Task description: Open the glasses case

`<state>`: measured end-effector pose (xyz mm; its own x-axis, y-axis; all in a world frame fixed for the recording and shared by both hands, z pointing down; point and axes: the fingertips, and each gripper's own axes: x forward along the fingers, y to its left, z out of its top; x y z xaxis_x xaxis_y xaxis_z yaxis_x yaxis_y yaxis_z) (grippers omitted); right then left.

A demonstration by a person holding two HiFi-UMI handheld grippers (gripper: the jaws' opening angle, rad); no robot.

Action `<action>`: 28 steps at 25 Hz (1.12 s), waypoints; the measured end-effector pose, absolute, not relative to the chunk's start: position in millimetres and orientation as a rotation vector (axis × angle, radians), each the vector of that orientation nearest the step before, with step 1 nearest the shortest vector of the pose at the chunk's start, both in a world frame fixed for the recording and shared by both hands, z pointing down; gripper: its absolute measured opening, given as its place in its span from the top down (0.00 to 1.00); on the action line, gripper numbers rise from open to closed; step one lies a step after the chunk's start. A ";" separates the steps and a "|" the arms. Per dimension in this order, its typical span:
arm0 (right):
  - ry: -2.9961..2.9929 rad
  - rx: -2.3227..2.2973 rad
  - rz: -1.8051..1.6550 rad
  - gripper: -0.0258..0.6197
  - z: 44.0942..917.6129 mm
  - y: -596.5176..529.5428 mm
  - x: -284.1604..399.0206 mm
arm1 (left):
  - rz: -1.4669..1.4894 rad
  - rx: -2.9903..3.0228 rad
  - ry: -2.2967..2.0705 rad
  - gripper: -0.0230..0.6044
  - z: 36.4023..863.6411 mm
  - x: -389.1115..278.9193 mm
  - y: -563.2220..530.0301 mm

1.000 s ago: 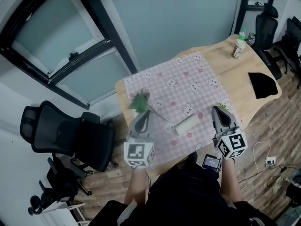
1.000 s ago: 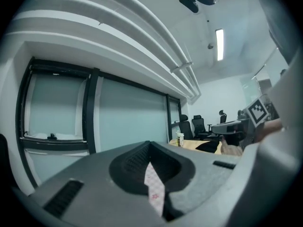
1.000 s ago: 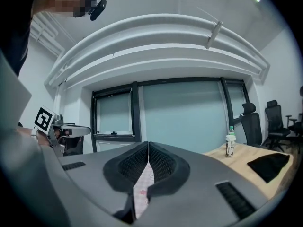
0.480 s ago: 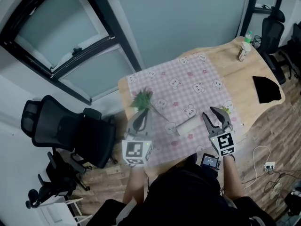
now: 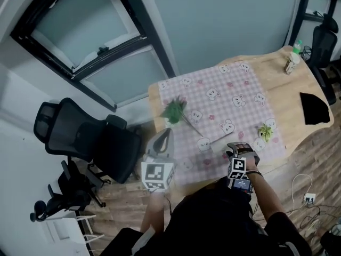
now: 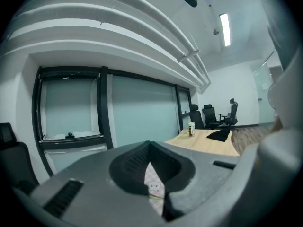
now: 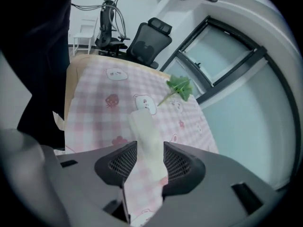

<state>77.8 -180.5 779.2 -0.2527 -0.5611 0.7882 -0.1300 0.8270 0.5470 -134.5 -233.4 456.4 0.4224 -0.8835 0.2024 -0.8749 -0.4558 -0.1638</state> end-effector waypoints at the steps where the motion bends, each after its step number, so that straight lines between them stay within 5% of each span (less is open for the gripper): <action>1: -1.792 0.509 -0.430 0.70 791.2 -180.1 78.3 | -0.409 -2.613 1.630 0.97 454.8 -137.9 -232.3; 15: -1.702 0.467 -0.438 0.71 818.9 -197.6 89.1 | -0.473 -2.544 1.647 0.97 453.1 -147.9 -223.9; 19: -1.682 0.483 -0.462 0.82 814.4 -200.9 90.8 | -0.466 -2.544 1.649 0.97 453.1 -149.0 -226.4; 28: -1.738 0.588 -0.489 0.89 782.4 -228.0 80.8 | -0.468 -2.551 1.648 0.97 453.2 -145.6 -228.0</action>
<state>80.8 -228.0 782.4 -0.1954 -0.6186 0.7610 -0.1307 0.7855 0.6049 -145.6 -228.0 453.2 0.3793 -0.8997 0.2158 -0.8789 -0.4233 -0.2199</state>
